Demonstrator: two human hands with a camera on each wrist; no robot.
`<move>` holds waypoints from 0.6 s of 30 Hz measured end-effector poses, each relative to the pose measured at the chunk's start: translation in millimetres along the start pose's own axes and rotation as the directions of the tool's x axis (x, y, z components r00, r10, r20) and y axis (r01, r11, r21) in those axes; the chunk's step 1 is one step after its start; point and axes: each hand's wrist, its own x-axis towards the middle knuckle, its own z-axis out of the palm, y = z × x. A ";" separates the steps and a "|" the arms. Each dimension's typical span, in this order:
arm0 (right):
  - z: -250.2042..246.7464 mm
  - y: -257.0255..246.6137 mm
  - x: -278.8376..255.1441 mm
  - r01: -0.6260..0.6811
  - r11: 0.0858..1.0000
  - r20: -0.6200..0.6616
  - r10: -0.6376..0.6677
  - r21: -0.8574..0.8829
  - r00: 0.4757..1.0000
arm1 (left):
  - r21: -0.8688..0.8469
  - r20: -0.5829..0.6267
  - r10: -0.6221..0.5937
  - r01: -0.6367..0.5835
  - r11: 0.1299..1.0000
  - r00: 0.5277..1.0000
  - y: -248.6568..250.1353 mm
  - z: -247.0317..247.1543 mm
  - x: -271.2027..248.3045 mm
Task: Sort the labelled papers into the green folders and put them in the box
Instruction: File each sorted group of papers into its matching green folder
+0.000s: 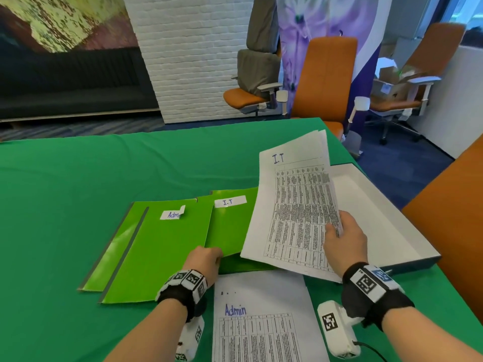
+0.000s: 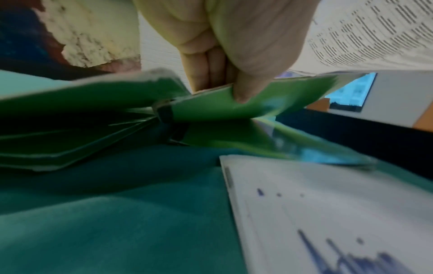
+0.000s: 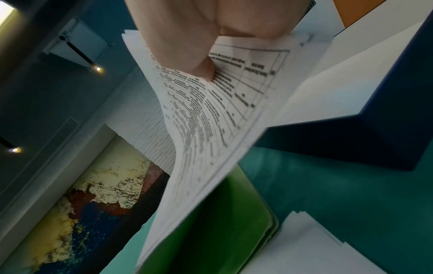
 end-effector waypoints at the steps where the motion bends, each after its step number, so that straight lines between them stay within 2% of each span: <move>1: -1.1 -1.2 0.2 -0.002 1.000 -0.008 0.002 0.005 1.000 | -0.044 -0.022 -0.029 0.028 0.999 0.999 -0.6 -2.6 -1.2; 6: -7.3 -9.1 1.2 0.016 1.000 -0.017 -0.016 0.011 1.000 | -0.304 -0.077 -0.191 0.159 0.939 0.979 0.7 -15.0 -7.0; 10: -8.5 -17.9 0.4 0.003 1.000 0.016 -0.004 0.022 1.000 | -0.609 -0.017 -0.320 0.244 0.755 0.947 -1.7 -17.2 -13.8; 13: -6.2 -17.5 -1.2 -0.011 1.000 0.026 0.011 0.015 1.000 | -0.717 -0.063 -0.366 0.213 0.664 0.929 -11.0 -15.4 -19.4; 15: -2.5 -13.7 -1.0 -0.024 1.000 0.042 0.023 0.012 0.999 | -0.717 -0.107 -0.377 0.191 0.670 0.920 -14.6 -18.1 -24.6; 18: 9.6 -9.4 -0.1 -0.018 0.999 0.106 0.022 -0.037 0.994 | -0.761 -0.066 -0.325 0.163 0.628 0.943 -16.7 -25.7 -32.7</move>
